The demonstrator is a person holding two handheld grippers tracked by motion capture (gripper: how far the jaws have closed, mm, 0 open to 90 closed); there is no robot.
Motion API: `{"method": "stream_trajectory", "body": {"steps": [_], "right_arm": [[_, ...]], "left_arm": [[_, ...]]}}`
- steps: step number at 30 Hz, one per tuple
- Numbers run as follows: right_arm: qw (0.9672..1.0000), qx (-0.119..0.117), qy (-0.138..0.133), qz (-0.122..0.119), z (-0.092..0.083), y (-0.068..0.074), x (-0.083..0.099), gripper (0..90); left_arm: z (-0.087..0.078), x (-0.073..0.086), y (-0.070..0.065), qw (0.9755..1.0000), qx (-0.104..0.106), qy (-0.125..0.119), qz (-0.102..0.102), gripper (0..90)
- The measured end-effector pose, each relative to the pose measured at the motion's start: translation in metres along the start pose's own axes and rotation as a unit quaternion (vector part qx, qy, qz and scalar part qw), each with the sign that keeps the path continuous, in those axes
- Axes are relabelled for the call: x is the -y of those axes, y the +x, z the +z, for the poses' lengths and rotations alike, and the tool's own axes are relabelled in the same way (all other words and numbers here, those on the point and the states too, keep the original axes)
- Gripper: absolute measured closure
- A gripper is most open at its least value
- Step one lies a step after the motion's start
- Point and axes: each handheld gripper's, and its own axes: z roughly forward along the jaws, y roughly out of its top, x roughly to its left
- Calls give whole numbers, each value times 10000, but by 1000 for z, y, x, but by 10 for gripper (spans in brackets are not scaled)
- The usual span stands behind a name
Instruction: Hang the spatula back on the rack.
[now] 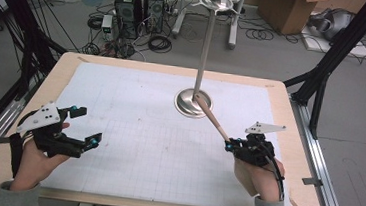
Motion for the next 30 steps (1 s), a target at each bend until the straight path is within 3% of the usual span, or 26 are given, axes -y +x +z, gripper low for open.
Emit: {"method": "stream_trajectory", "body": {"steps": [13,22,30], "right_arm": [[9996,141,-76,-217,-30,-4,-33,781],[9990,242,-323,-215,-55,-9,-55,781],[9979,296,-576,-63,-74,-13,-68,782]], "left_arm": [[-2,1,2,10000,-23,0,-18,19],[1,2,1,10000,2,55,-13,19],[3,3,0,10000,22,86,4,19]]}}
